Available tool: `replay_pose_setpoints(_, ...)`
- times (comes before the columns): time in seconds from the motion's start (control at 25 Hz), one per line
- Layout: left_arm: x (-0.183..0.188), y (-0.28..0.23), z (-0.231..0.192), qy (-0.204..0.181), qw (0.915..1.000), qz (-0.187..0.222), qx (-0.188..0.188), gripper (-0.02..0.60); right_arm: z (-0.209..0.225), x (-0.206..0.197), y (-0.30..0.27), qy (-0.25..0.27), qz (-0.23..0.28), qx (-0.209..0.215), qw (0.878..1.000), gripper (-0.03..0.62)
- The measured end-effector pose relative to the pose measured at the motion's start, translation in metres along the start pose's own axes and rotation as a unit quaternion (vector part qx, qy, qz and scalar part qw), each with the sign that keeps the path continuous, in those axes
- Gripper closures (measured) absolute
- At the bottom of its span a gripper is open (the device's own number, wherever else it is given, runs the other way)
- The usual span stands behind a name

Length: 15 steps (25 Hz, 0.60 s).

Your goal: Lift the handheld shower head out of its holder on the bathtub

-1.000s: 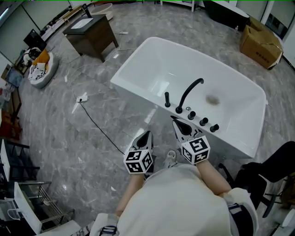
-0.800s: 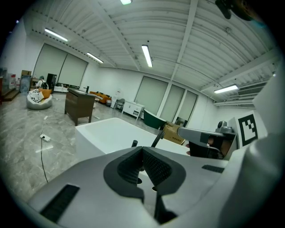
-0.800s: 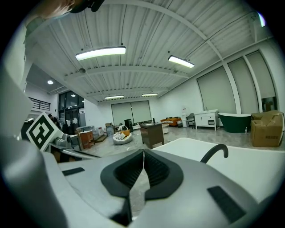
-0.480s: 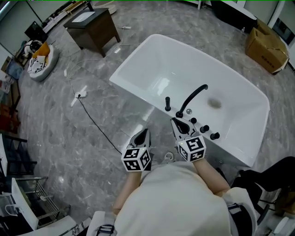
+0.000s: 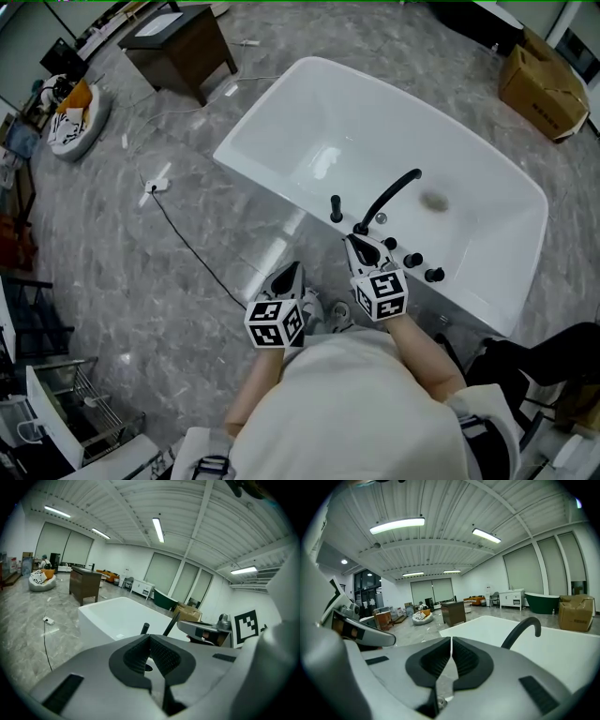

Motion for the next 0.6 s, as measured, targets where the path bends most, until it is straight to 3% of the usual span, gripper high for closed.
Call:
replay_pose_setpoints(0.4, 0.024, -0.051, -0.010, -0.024, 0.9986, -0.018, -0.044, 0.561, 0.019, -0.023, -0.048, -0.002, -0.063, -0.017, 0.998, 0.572)
replay_pose_setpoints(0.6, 0.034, -0.069, -0.021, -0.029, 0.9973, -0.033, -0.059, 0.561, 0.028, -0.034, -0.073, -0.015, -0.063, -0.056, 0.996, 0.571)
Point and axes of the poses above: the fingertips, and each gripper's own axes: y backward along the fingers, z to its right, x out of its top, the point moved 9 cm from there along y, backward along the fingers
